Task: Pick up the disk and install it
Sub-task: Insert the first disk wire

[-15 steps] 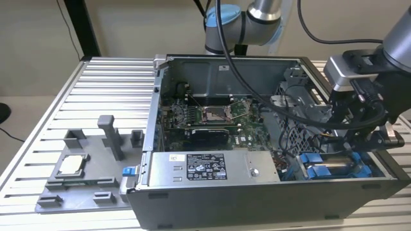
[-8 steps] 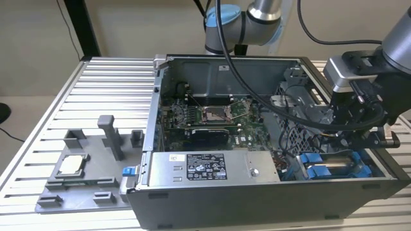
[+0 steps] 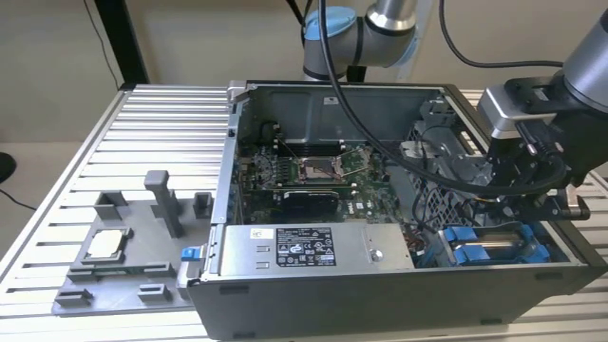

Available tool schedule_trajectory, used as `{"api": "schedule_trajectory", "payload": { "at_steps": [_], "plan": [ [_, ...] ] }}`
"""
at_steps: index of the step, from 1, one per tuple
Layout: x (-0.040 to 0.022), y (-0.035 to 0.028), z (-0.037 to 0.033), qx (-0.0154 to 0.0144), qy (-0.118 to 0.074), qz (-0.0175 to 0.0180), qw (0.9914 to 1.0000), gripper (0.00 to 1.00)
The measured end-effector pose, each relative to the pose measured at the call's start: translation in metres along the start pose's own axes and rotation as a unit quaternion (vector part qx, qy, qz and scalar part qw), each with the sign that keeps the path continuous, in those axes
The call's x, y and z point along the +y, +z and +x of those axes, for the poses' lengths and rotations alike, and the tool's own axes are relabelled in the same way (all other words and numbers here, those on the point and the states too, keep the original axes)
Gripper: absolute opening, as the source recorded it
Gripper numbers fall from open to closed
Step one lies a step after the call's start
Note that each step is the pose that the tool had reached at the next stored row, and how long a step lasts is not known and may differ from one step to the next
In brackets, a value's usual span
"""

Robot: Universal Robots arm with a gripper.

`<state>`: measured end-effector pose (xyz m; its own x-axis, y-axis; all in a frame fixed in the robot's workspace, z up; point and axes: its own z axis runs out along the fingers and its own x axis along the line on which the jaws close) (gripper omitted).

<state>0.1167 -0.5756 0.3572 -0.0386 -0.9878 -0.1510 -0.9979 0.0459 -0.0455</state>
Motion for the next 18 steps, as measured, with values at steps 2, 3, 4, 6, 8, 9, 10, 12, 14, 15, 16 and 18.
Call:
{"api": "schedule_trajectory", "payload": {
  "at_steps": [2,3,4,6,8,9,10,12,14,15,16,18],
  "plan": [
    [0.0000,0.0002,0.0000,0.0000,0.000,0.0002,1.00000,1.00],
    [0.0000,0.0002,0.0001,0.0001,0.000,0.0002,1.00000,1.00],
    [0.0000,0.0003,0.0000,0.0001,0.000,0.0003,1.00000,1.00],
    [0.0001,0.0012,0.0001,-0.0001,0.000,0.0008,1.00000,1.00],
    [0.0001,0.0018,0.0003,0.0000,0.000,0.0015,1.00000,1.00],
    [0.0001,0.0019,0.0003,0.0000,0.000,0.0016,1.00000,1.00],
    [0.0001,0.0019,0.0003,0.0001,0.000,0.0016,1.00000,1.00],
    [0.0001,0.0021,0.0003,0.0000,0.000,0.0017,1.00000,1.00],
    [0.0001,0.0021,0.0003,-0.0001,0.000,0.0018,1.00000,1.00],
    [0.0001,0.0021,0.0003,0.0000,0.000,0.0018,1.00000,1.00],
    [0.0001,0.0022,0.0003,-0.0001,0.000,0.0018,1.00000,1.00],
    [0.0001,0.0021,0.0003,0.0000,0.000,0.0018,1.00000,0.00]
  ]
}}
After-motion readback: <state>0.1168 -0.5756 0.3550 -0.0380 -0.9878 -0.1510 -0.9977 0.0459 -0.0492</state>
